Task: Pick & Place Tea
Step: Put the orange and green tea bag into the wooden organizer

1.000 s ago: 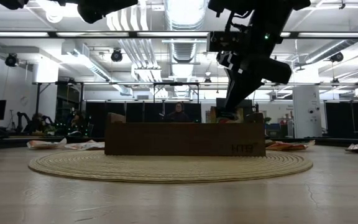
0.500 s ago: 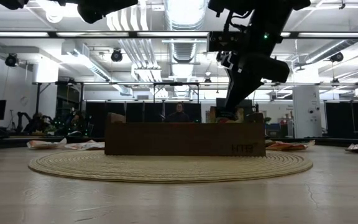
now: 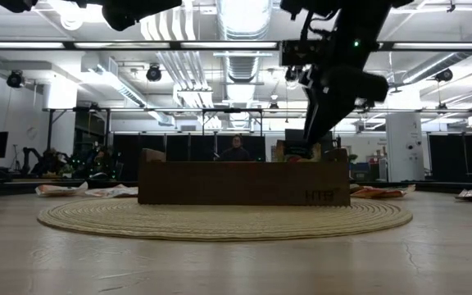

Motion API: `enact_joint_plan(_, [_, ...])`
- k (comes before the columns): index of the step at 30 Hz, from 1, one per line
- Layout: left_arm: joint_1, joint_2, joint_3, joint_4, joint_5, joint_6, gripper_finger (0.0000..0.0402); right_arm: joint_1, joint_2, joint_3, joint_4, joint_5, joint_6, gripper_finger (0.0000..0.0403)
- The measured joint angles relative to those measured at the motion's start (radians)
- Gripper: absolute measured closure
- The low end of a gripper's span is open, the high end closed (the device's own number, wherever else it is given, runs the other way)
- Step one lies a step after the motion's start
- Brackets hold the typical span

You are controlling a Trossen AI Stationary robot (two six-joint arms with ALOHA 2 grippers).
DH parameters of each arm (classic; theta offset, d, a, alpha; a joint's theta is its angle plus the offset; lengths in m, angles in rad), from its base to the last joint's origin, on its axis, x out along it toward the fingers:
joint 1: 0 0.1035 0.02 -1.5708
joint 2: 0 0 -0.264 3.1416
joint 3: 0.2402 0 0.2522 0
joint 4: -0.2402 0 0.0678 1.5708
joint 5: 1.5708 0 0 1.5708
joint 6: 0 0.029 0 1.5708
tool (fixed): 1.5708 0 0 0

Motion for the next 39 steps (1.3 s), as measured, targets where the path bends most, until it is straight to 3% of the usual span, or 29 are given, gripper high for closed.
enact_joint_plan(8, [0.0, 0.0, 0.0, 0.0, 0.002, 0.0, 0.0278, 0.002, -0.111, -0.031, -0.05, 0.005, 0.096, 0.024])
enact_joint_plan(16, [0.0, 0.0, 0.0, 0.0, 0.003, 0.0, 0.0278, -0.018, -0.277, -0.24, -0.062, 0.069, 0.209, 0.0243])
enact_joint_plan(26, [0.0, 0.0, 0.0, 0.0, 0.003, 0.0, 0.0278, -0.161, -0.579, -0.466, -0.045, 0.078, 0.478, 0.0231])
enact_joint_plan(32, [0.0, 0.0, 0.0, 0.0, 0.003, 0.0, 0.0278, -0.303, -0.676, -0.577, -0.03, -0.008, 0.528, 0.0223])
enact_joint_plan(39, [0.0, 0.0, 0.0, 0.002, 0.003, 0.0, 0.0278, -0.465, -0.677, -0.664, 0.04, -0.144, 0.497, 0.0199])
